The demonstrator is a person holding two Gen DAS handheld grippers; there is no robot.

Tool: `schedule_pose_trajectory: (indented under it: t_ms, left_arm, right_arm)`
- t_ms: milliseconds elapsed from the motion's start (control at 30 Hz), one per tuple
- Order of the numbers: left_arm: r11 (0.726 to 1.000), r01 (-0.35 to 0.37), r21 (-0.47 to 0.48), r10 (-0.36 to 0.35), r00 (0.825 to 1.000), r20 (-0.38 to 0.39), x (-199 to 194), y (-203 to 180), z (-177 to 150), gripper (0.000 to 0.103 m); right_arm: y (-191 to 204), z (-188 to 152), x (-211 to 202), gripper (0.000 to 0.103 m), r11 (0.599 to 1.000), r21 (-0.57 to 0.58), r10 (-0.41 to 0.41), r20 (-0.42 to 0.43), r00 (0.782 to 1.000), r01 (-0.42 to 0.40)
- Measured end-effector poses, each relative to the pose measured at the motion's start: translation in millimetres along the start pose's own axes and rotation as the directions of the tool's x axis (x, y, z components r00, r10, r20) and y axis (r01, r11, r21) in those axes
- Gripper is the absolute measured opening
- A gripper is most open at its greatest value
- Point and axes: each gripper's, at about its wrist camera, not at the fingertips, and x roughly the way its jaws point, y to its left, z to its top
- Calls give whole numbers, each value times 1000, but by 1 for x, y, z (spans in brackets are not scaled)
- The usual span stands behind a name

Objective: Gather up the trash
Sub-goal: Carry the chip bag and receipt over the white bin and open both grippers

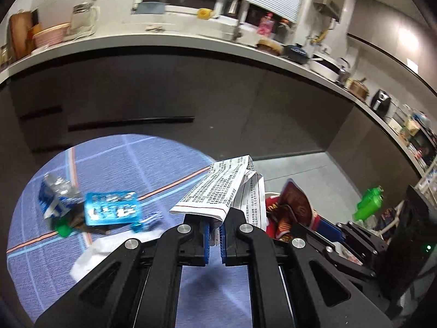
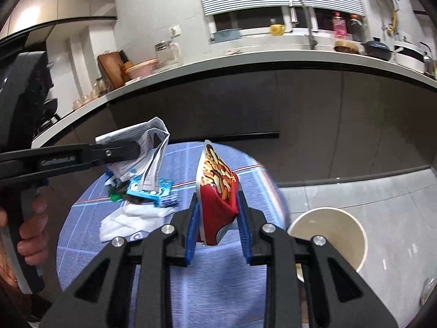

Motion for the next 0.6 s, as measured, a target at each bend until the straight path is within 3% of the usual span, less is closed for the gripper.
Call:
schedule_pose_trajectory:
  t_ms: [300,600]
  left_arm:
    - [992,96,79,-89,993,-82,47,-69,-3,5]
    - [977,116,177,-84,981,-177,112,-119,-18,5]
  right_arm:
    - [-68,-17,-14,27,992,76,-104,-8,995,104]
    - [-130,-56,-2,27,976,108,-179,-78,981,186]
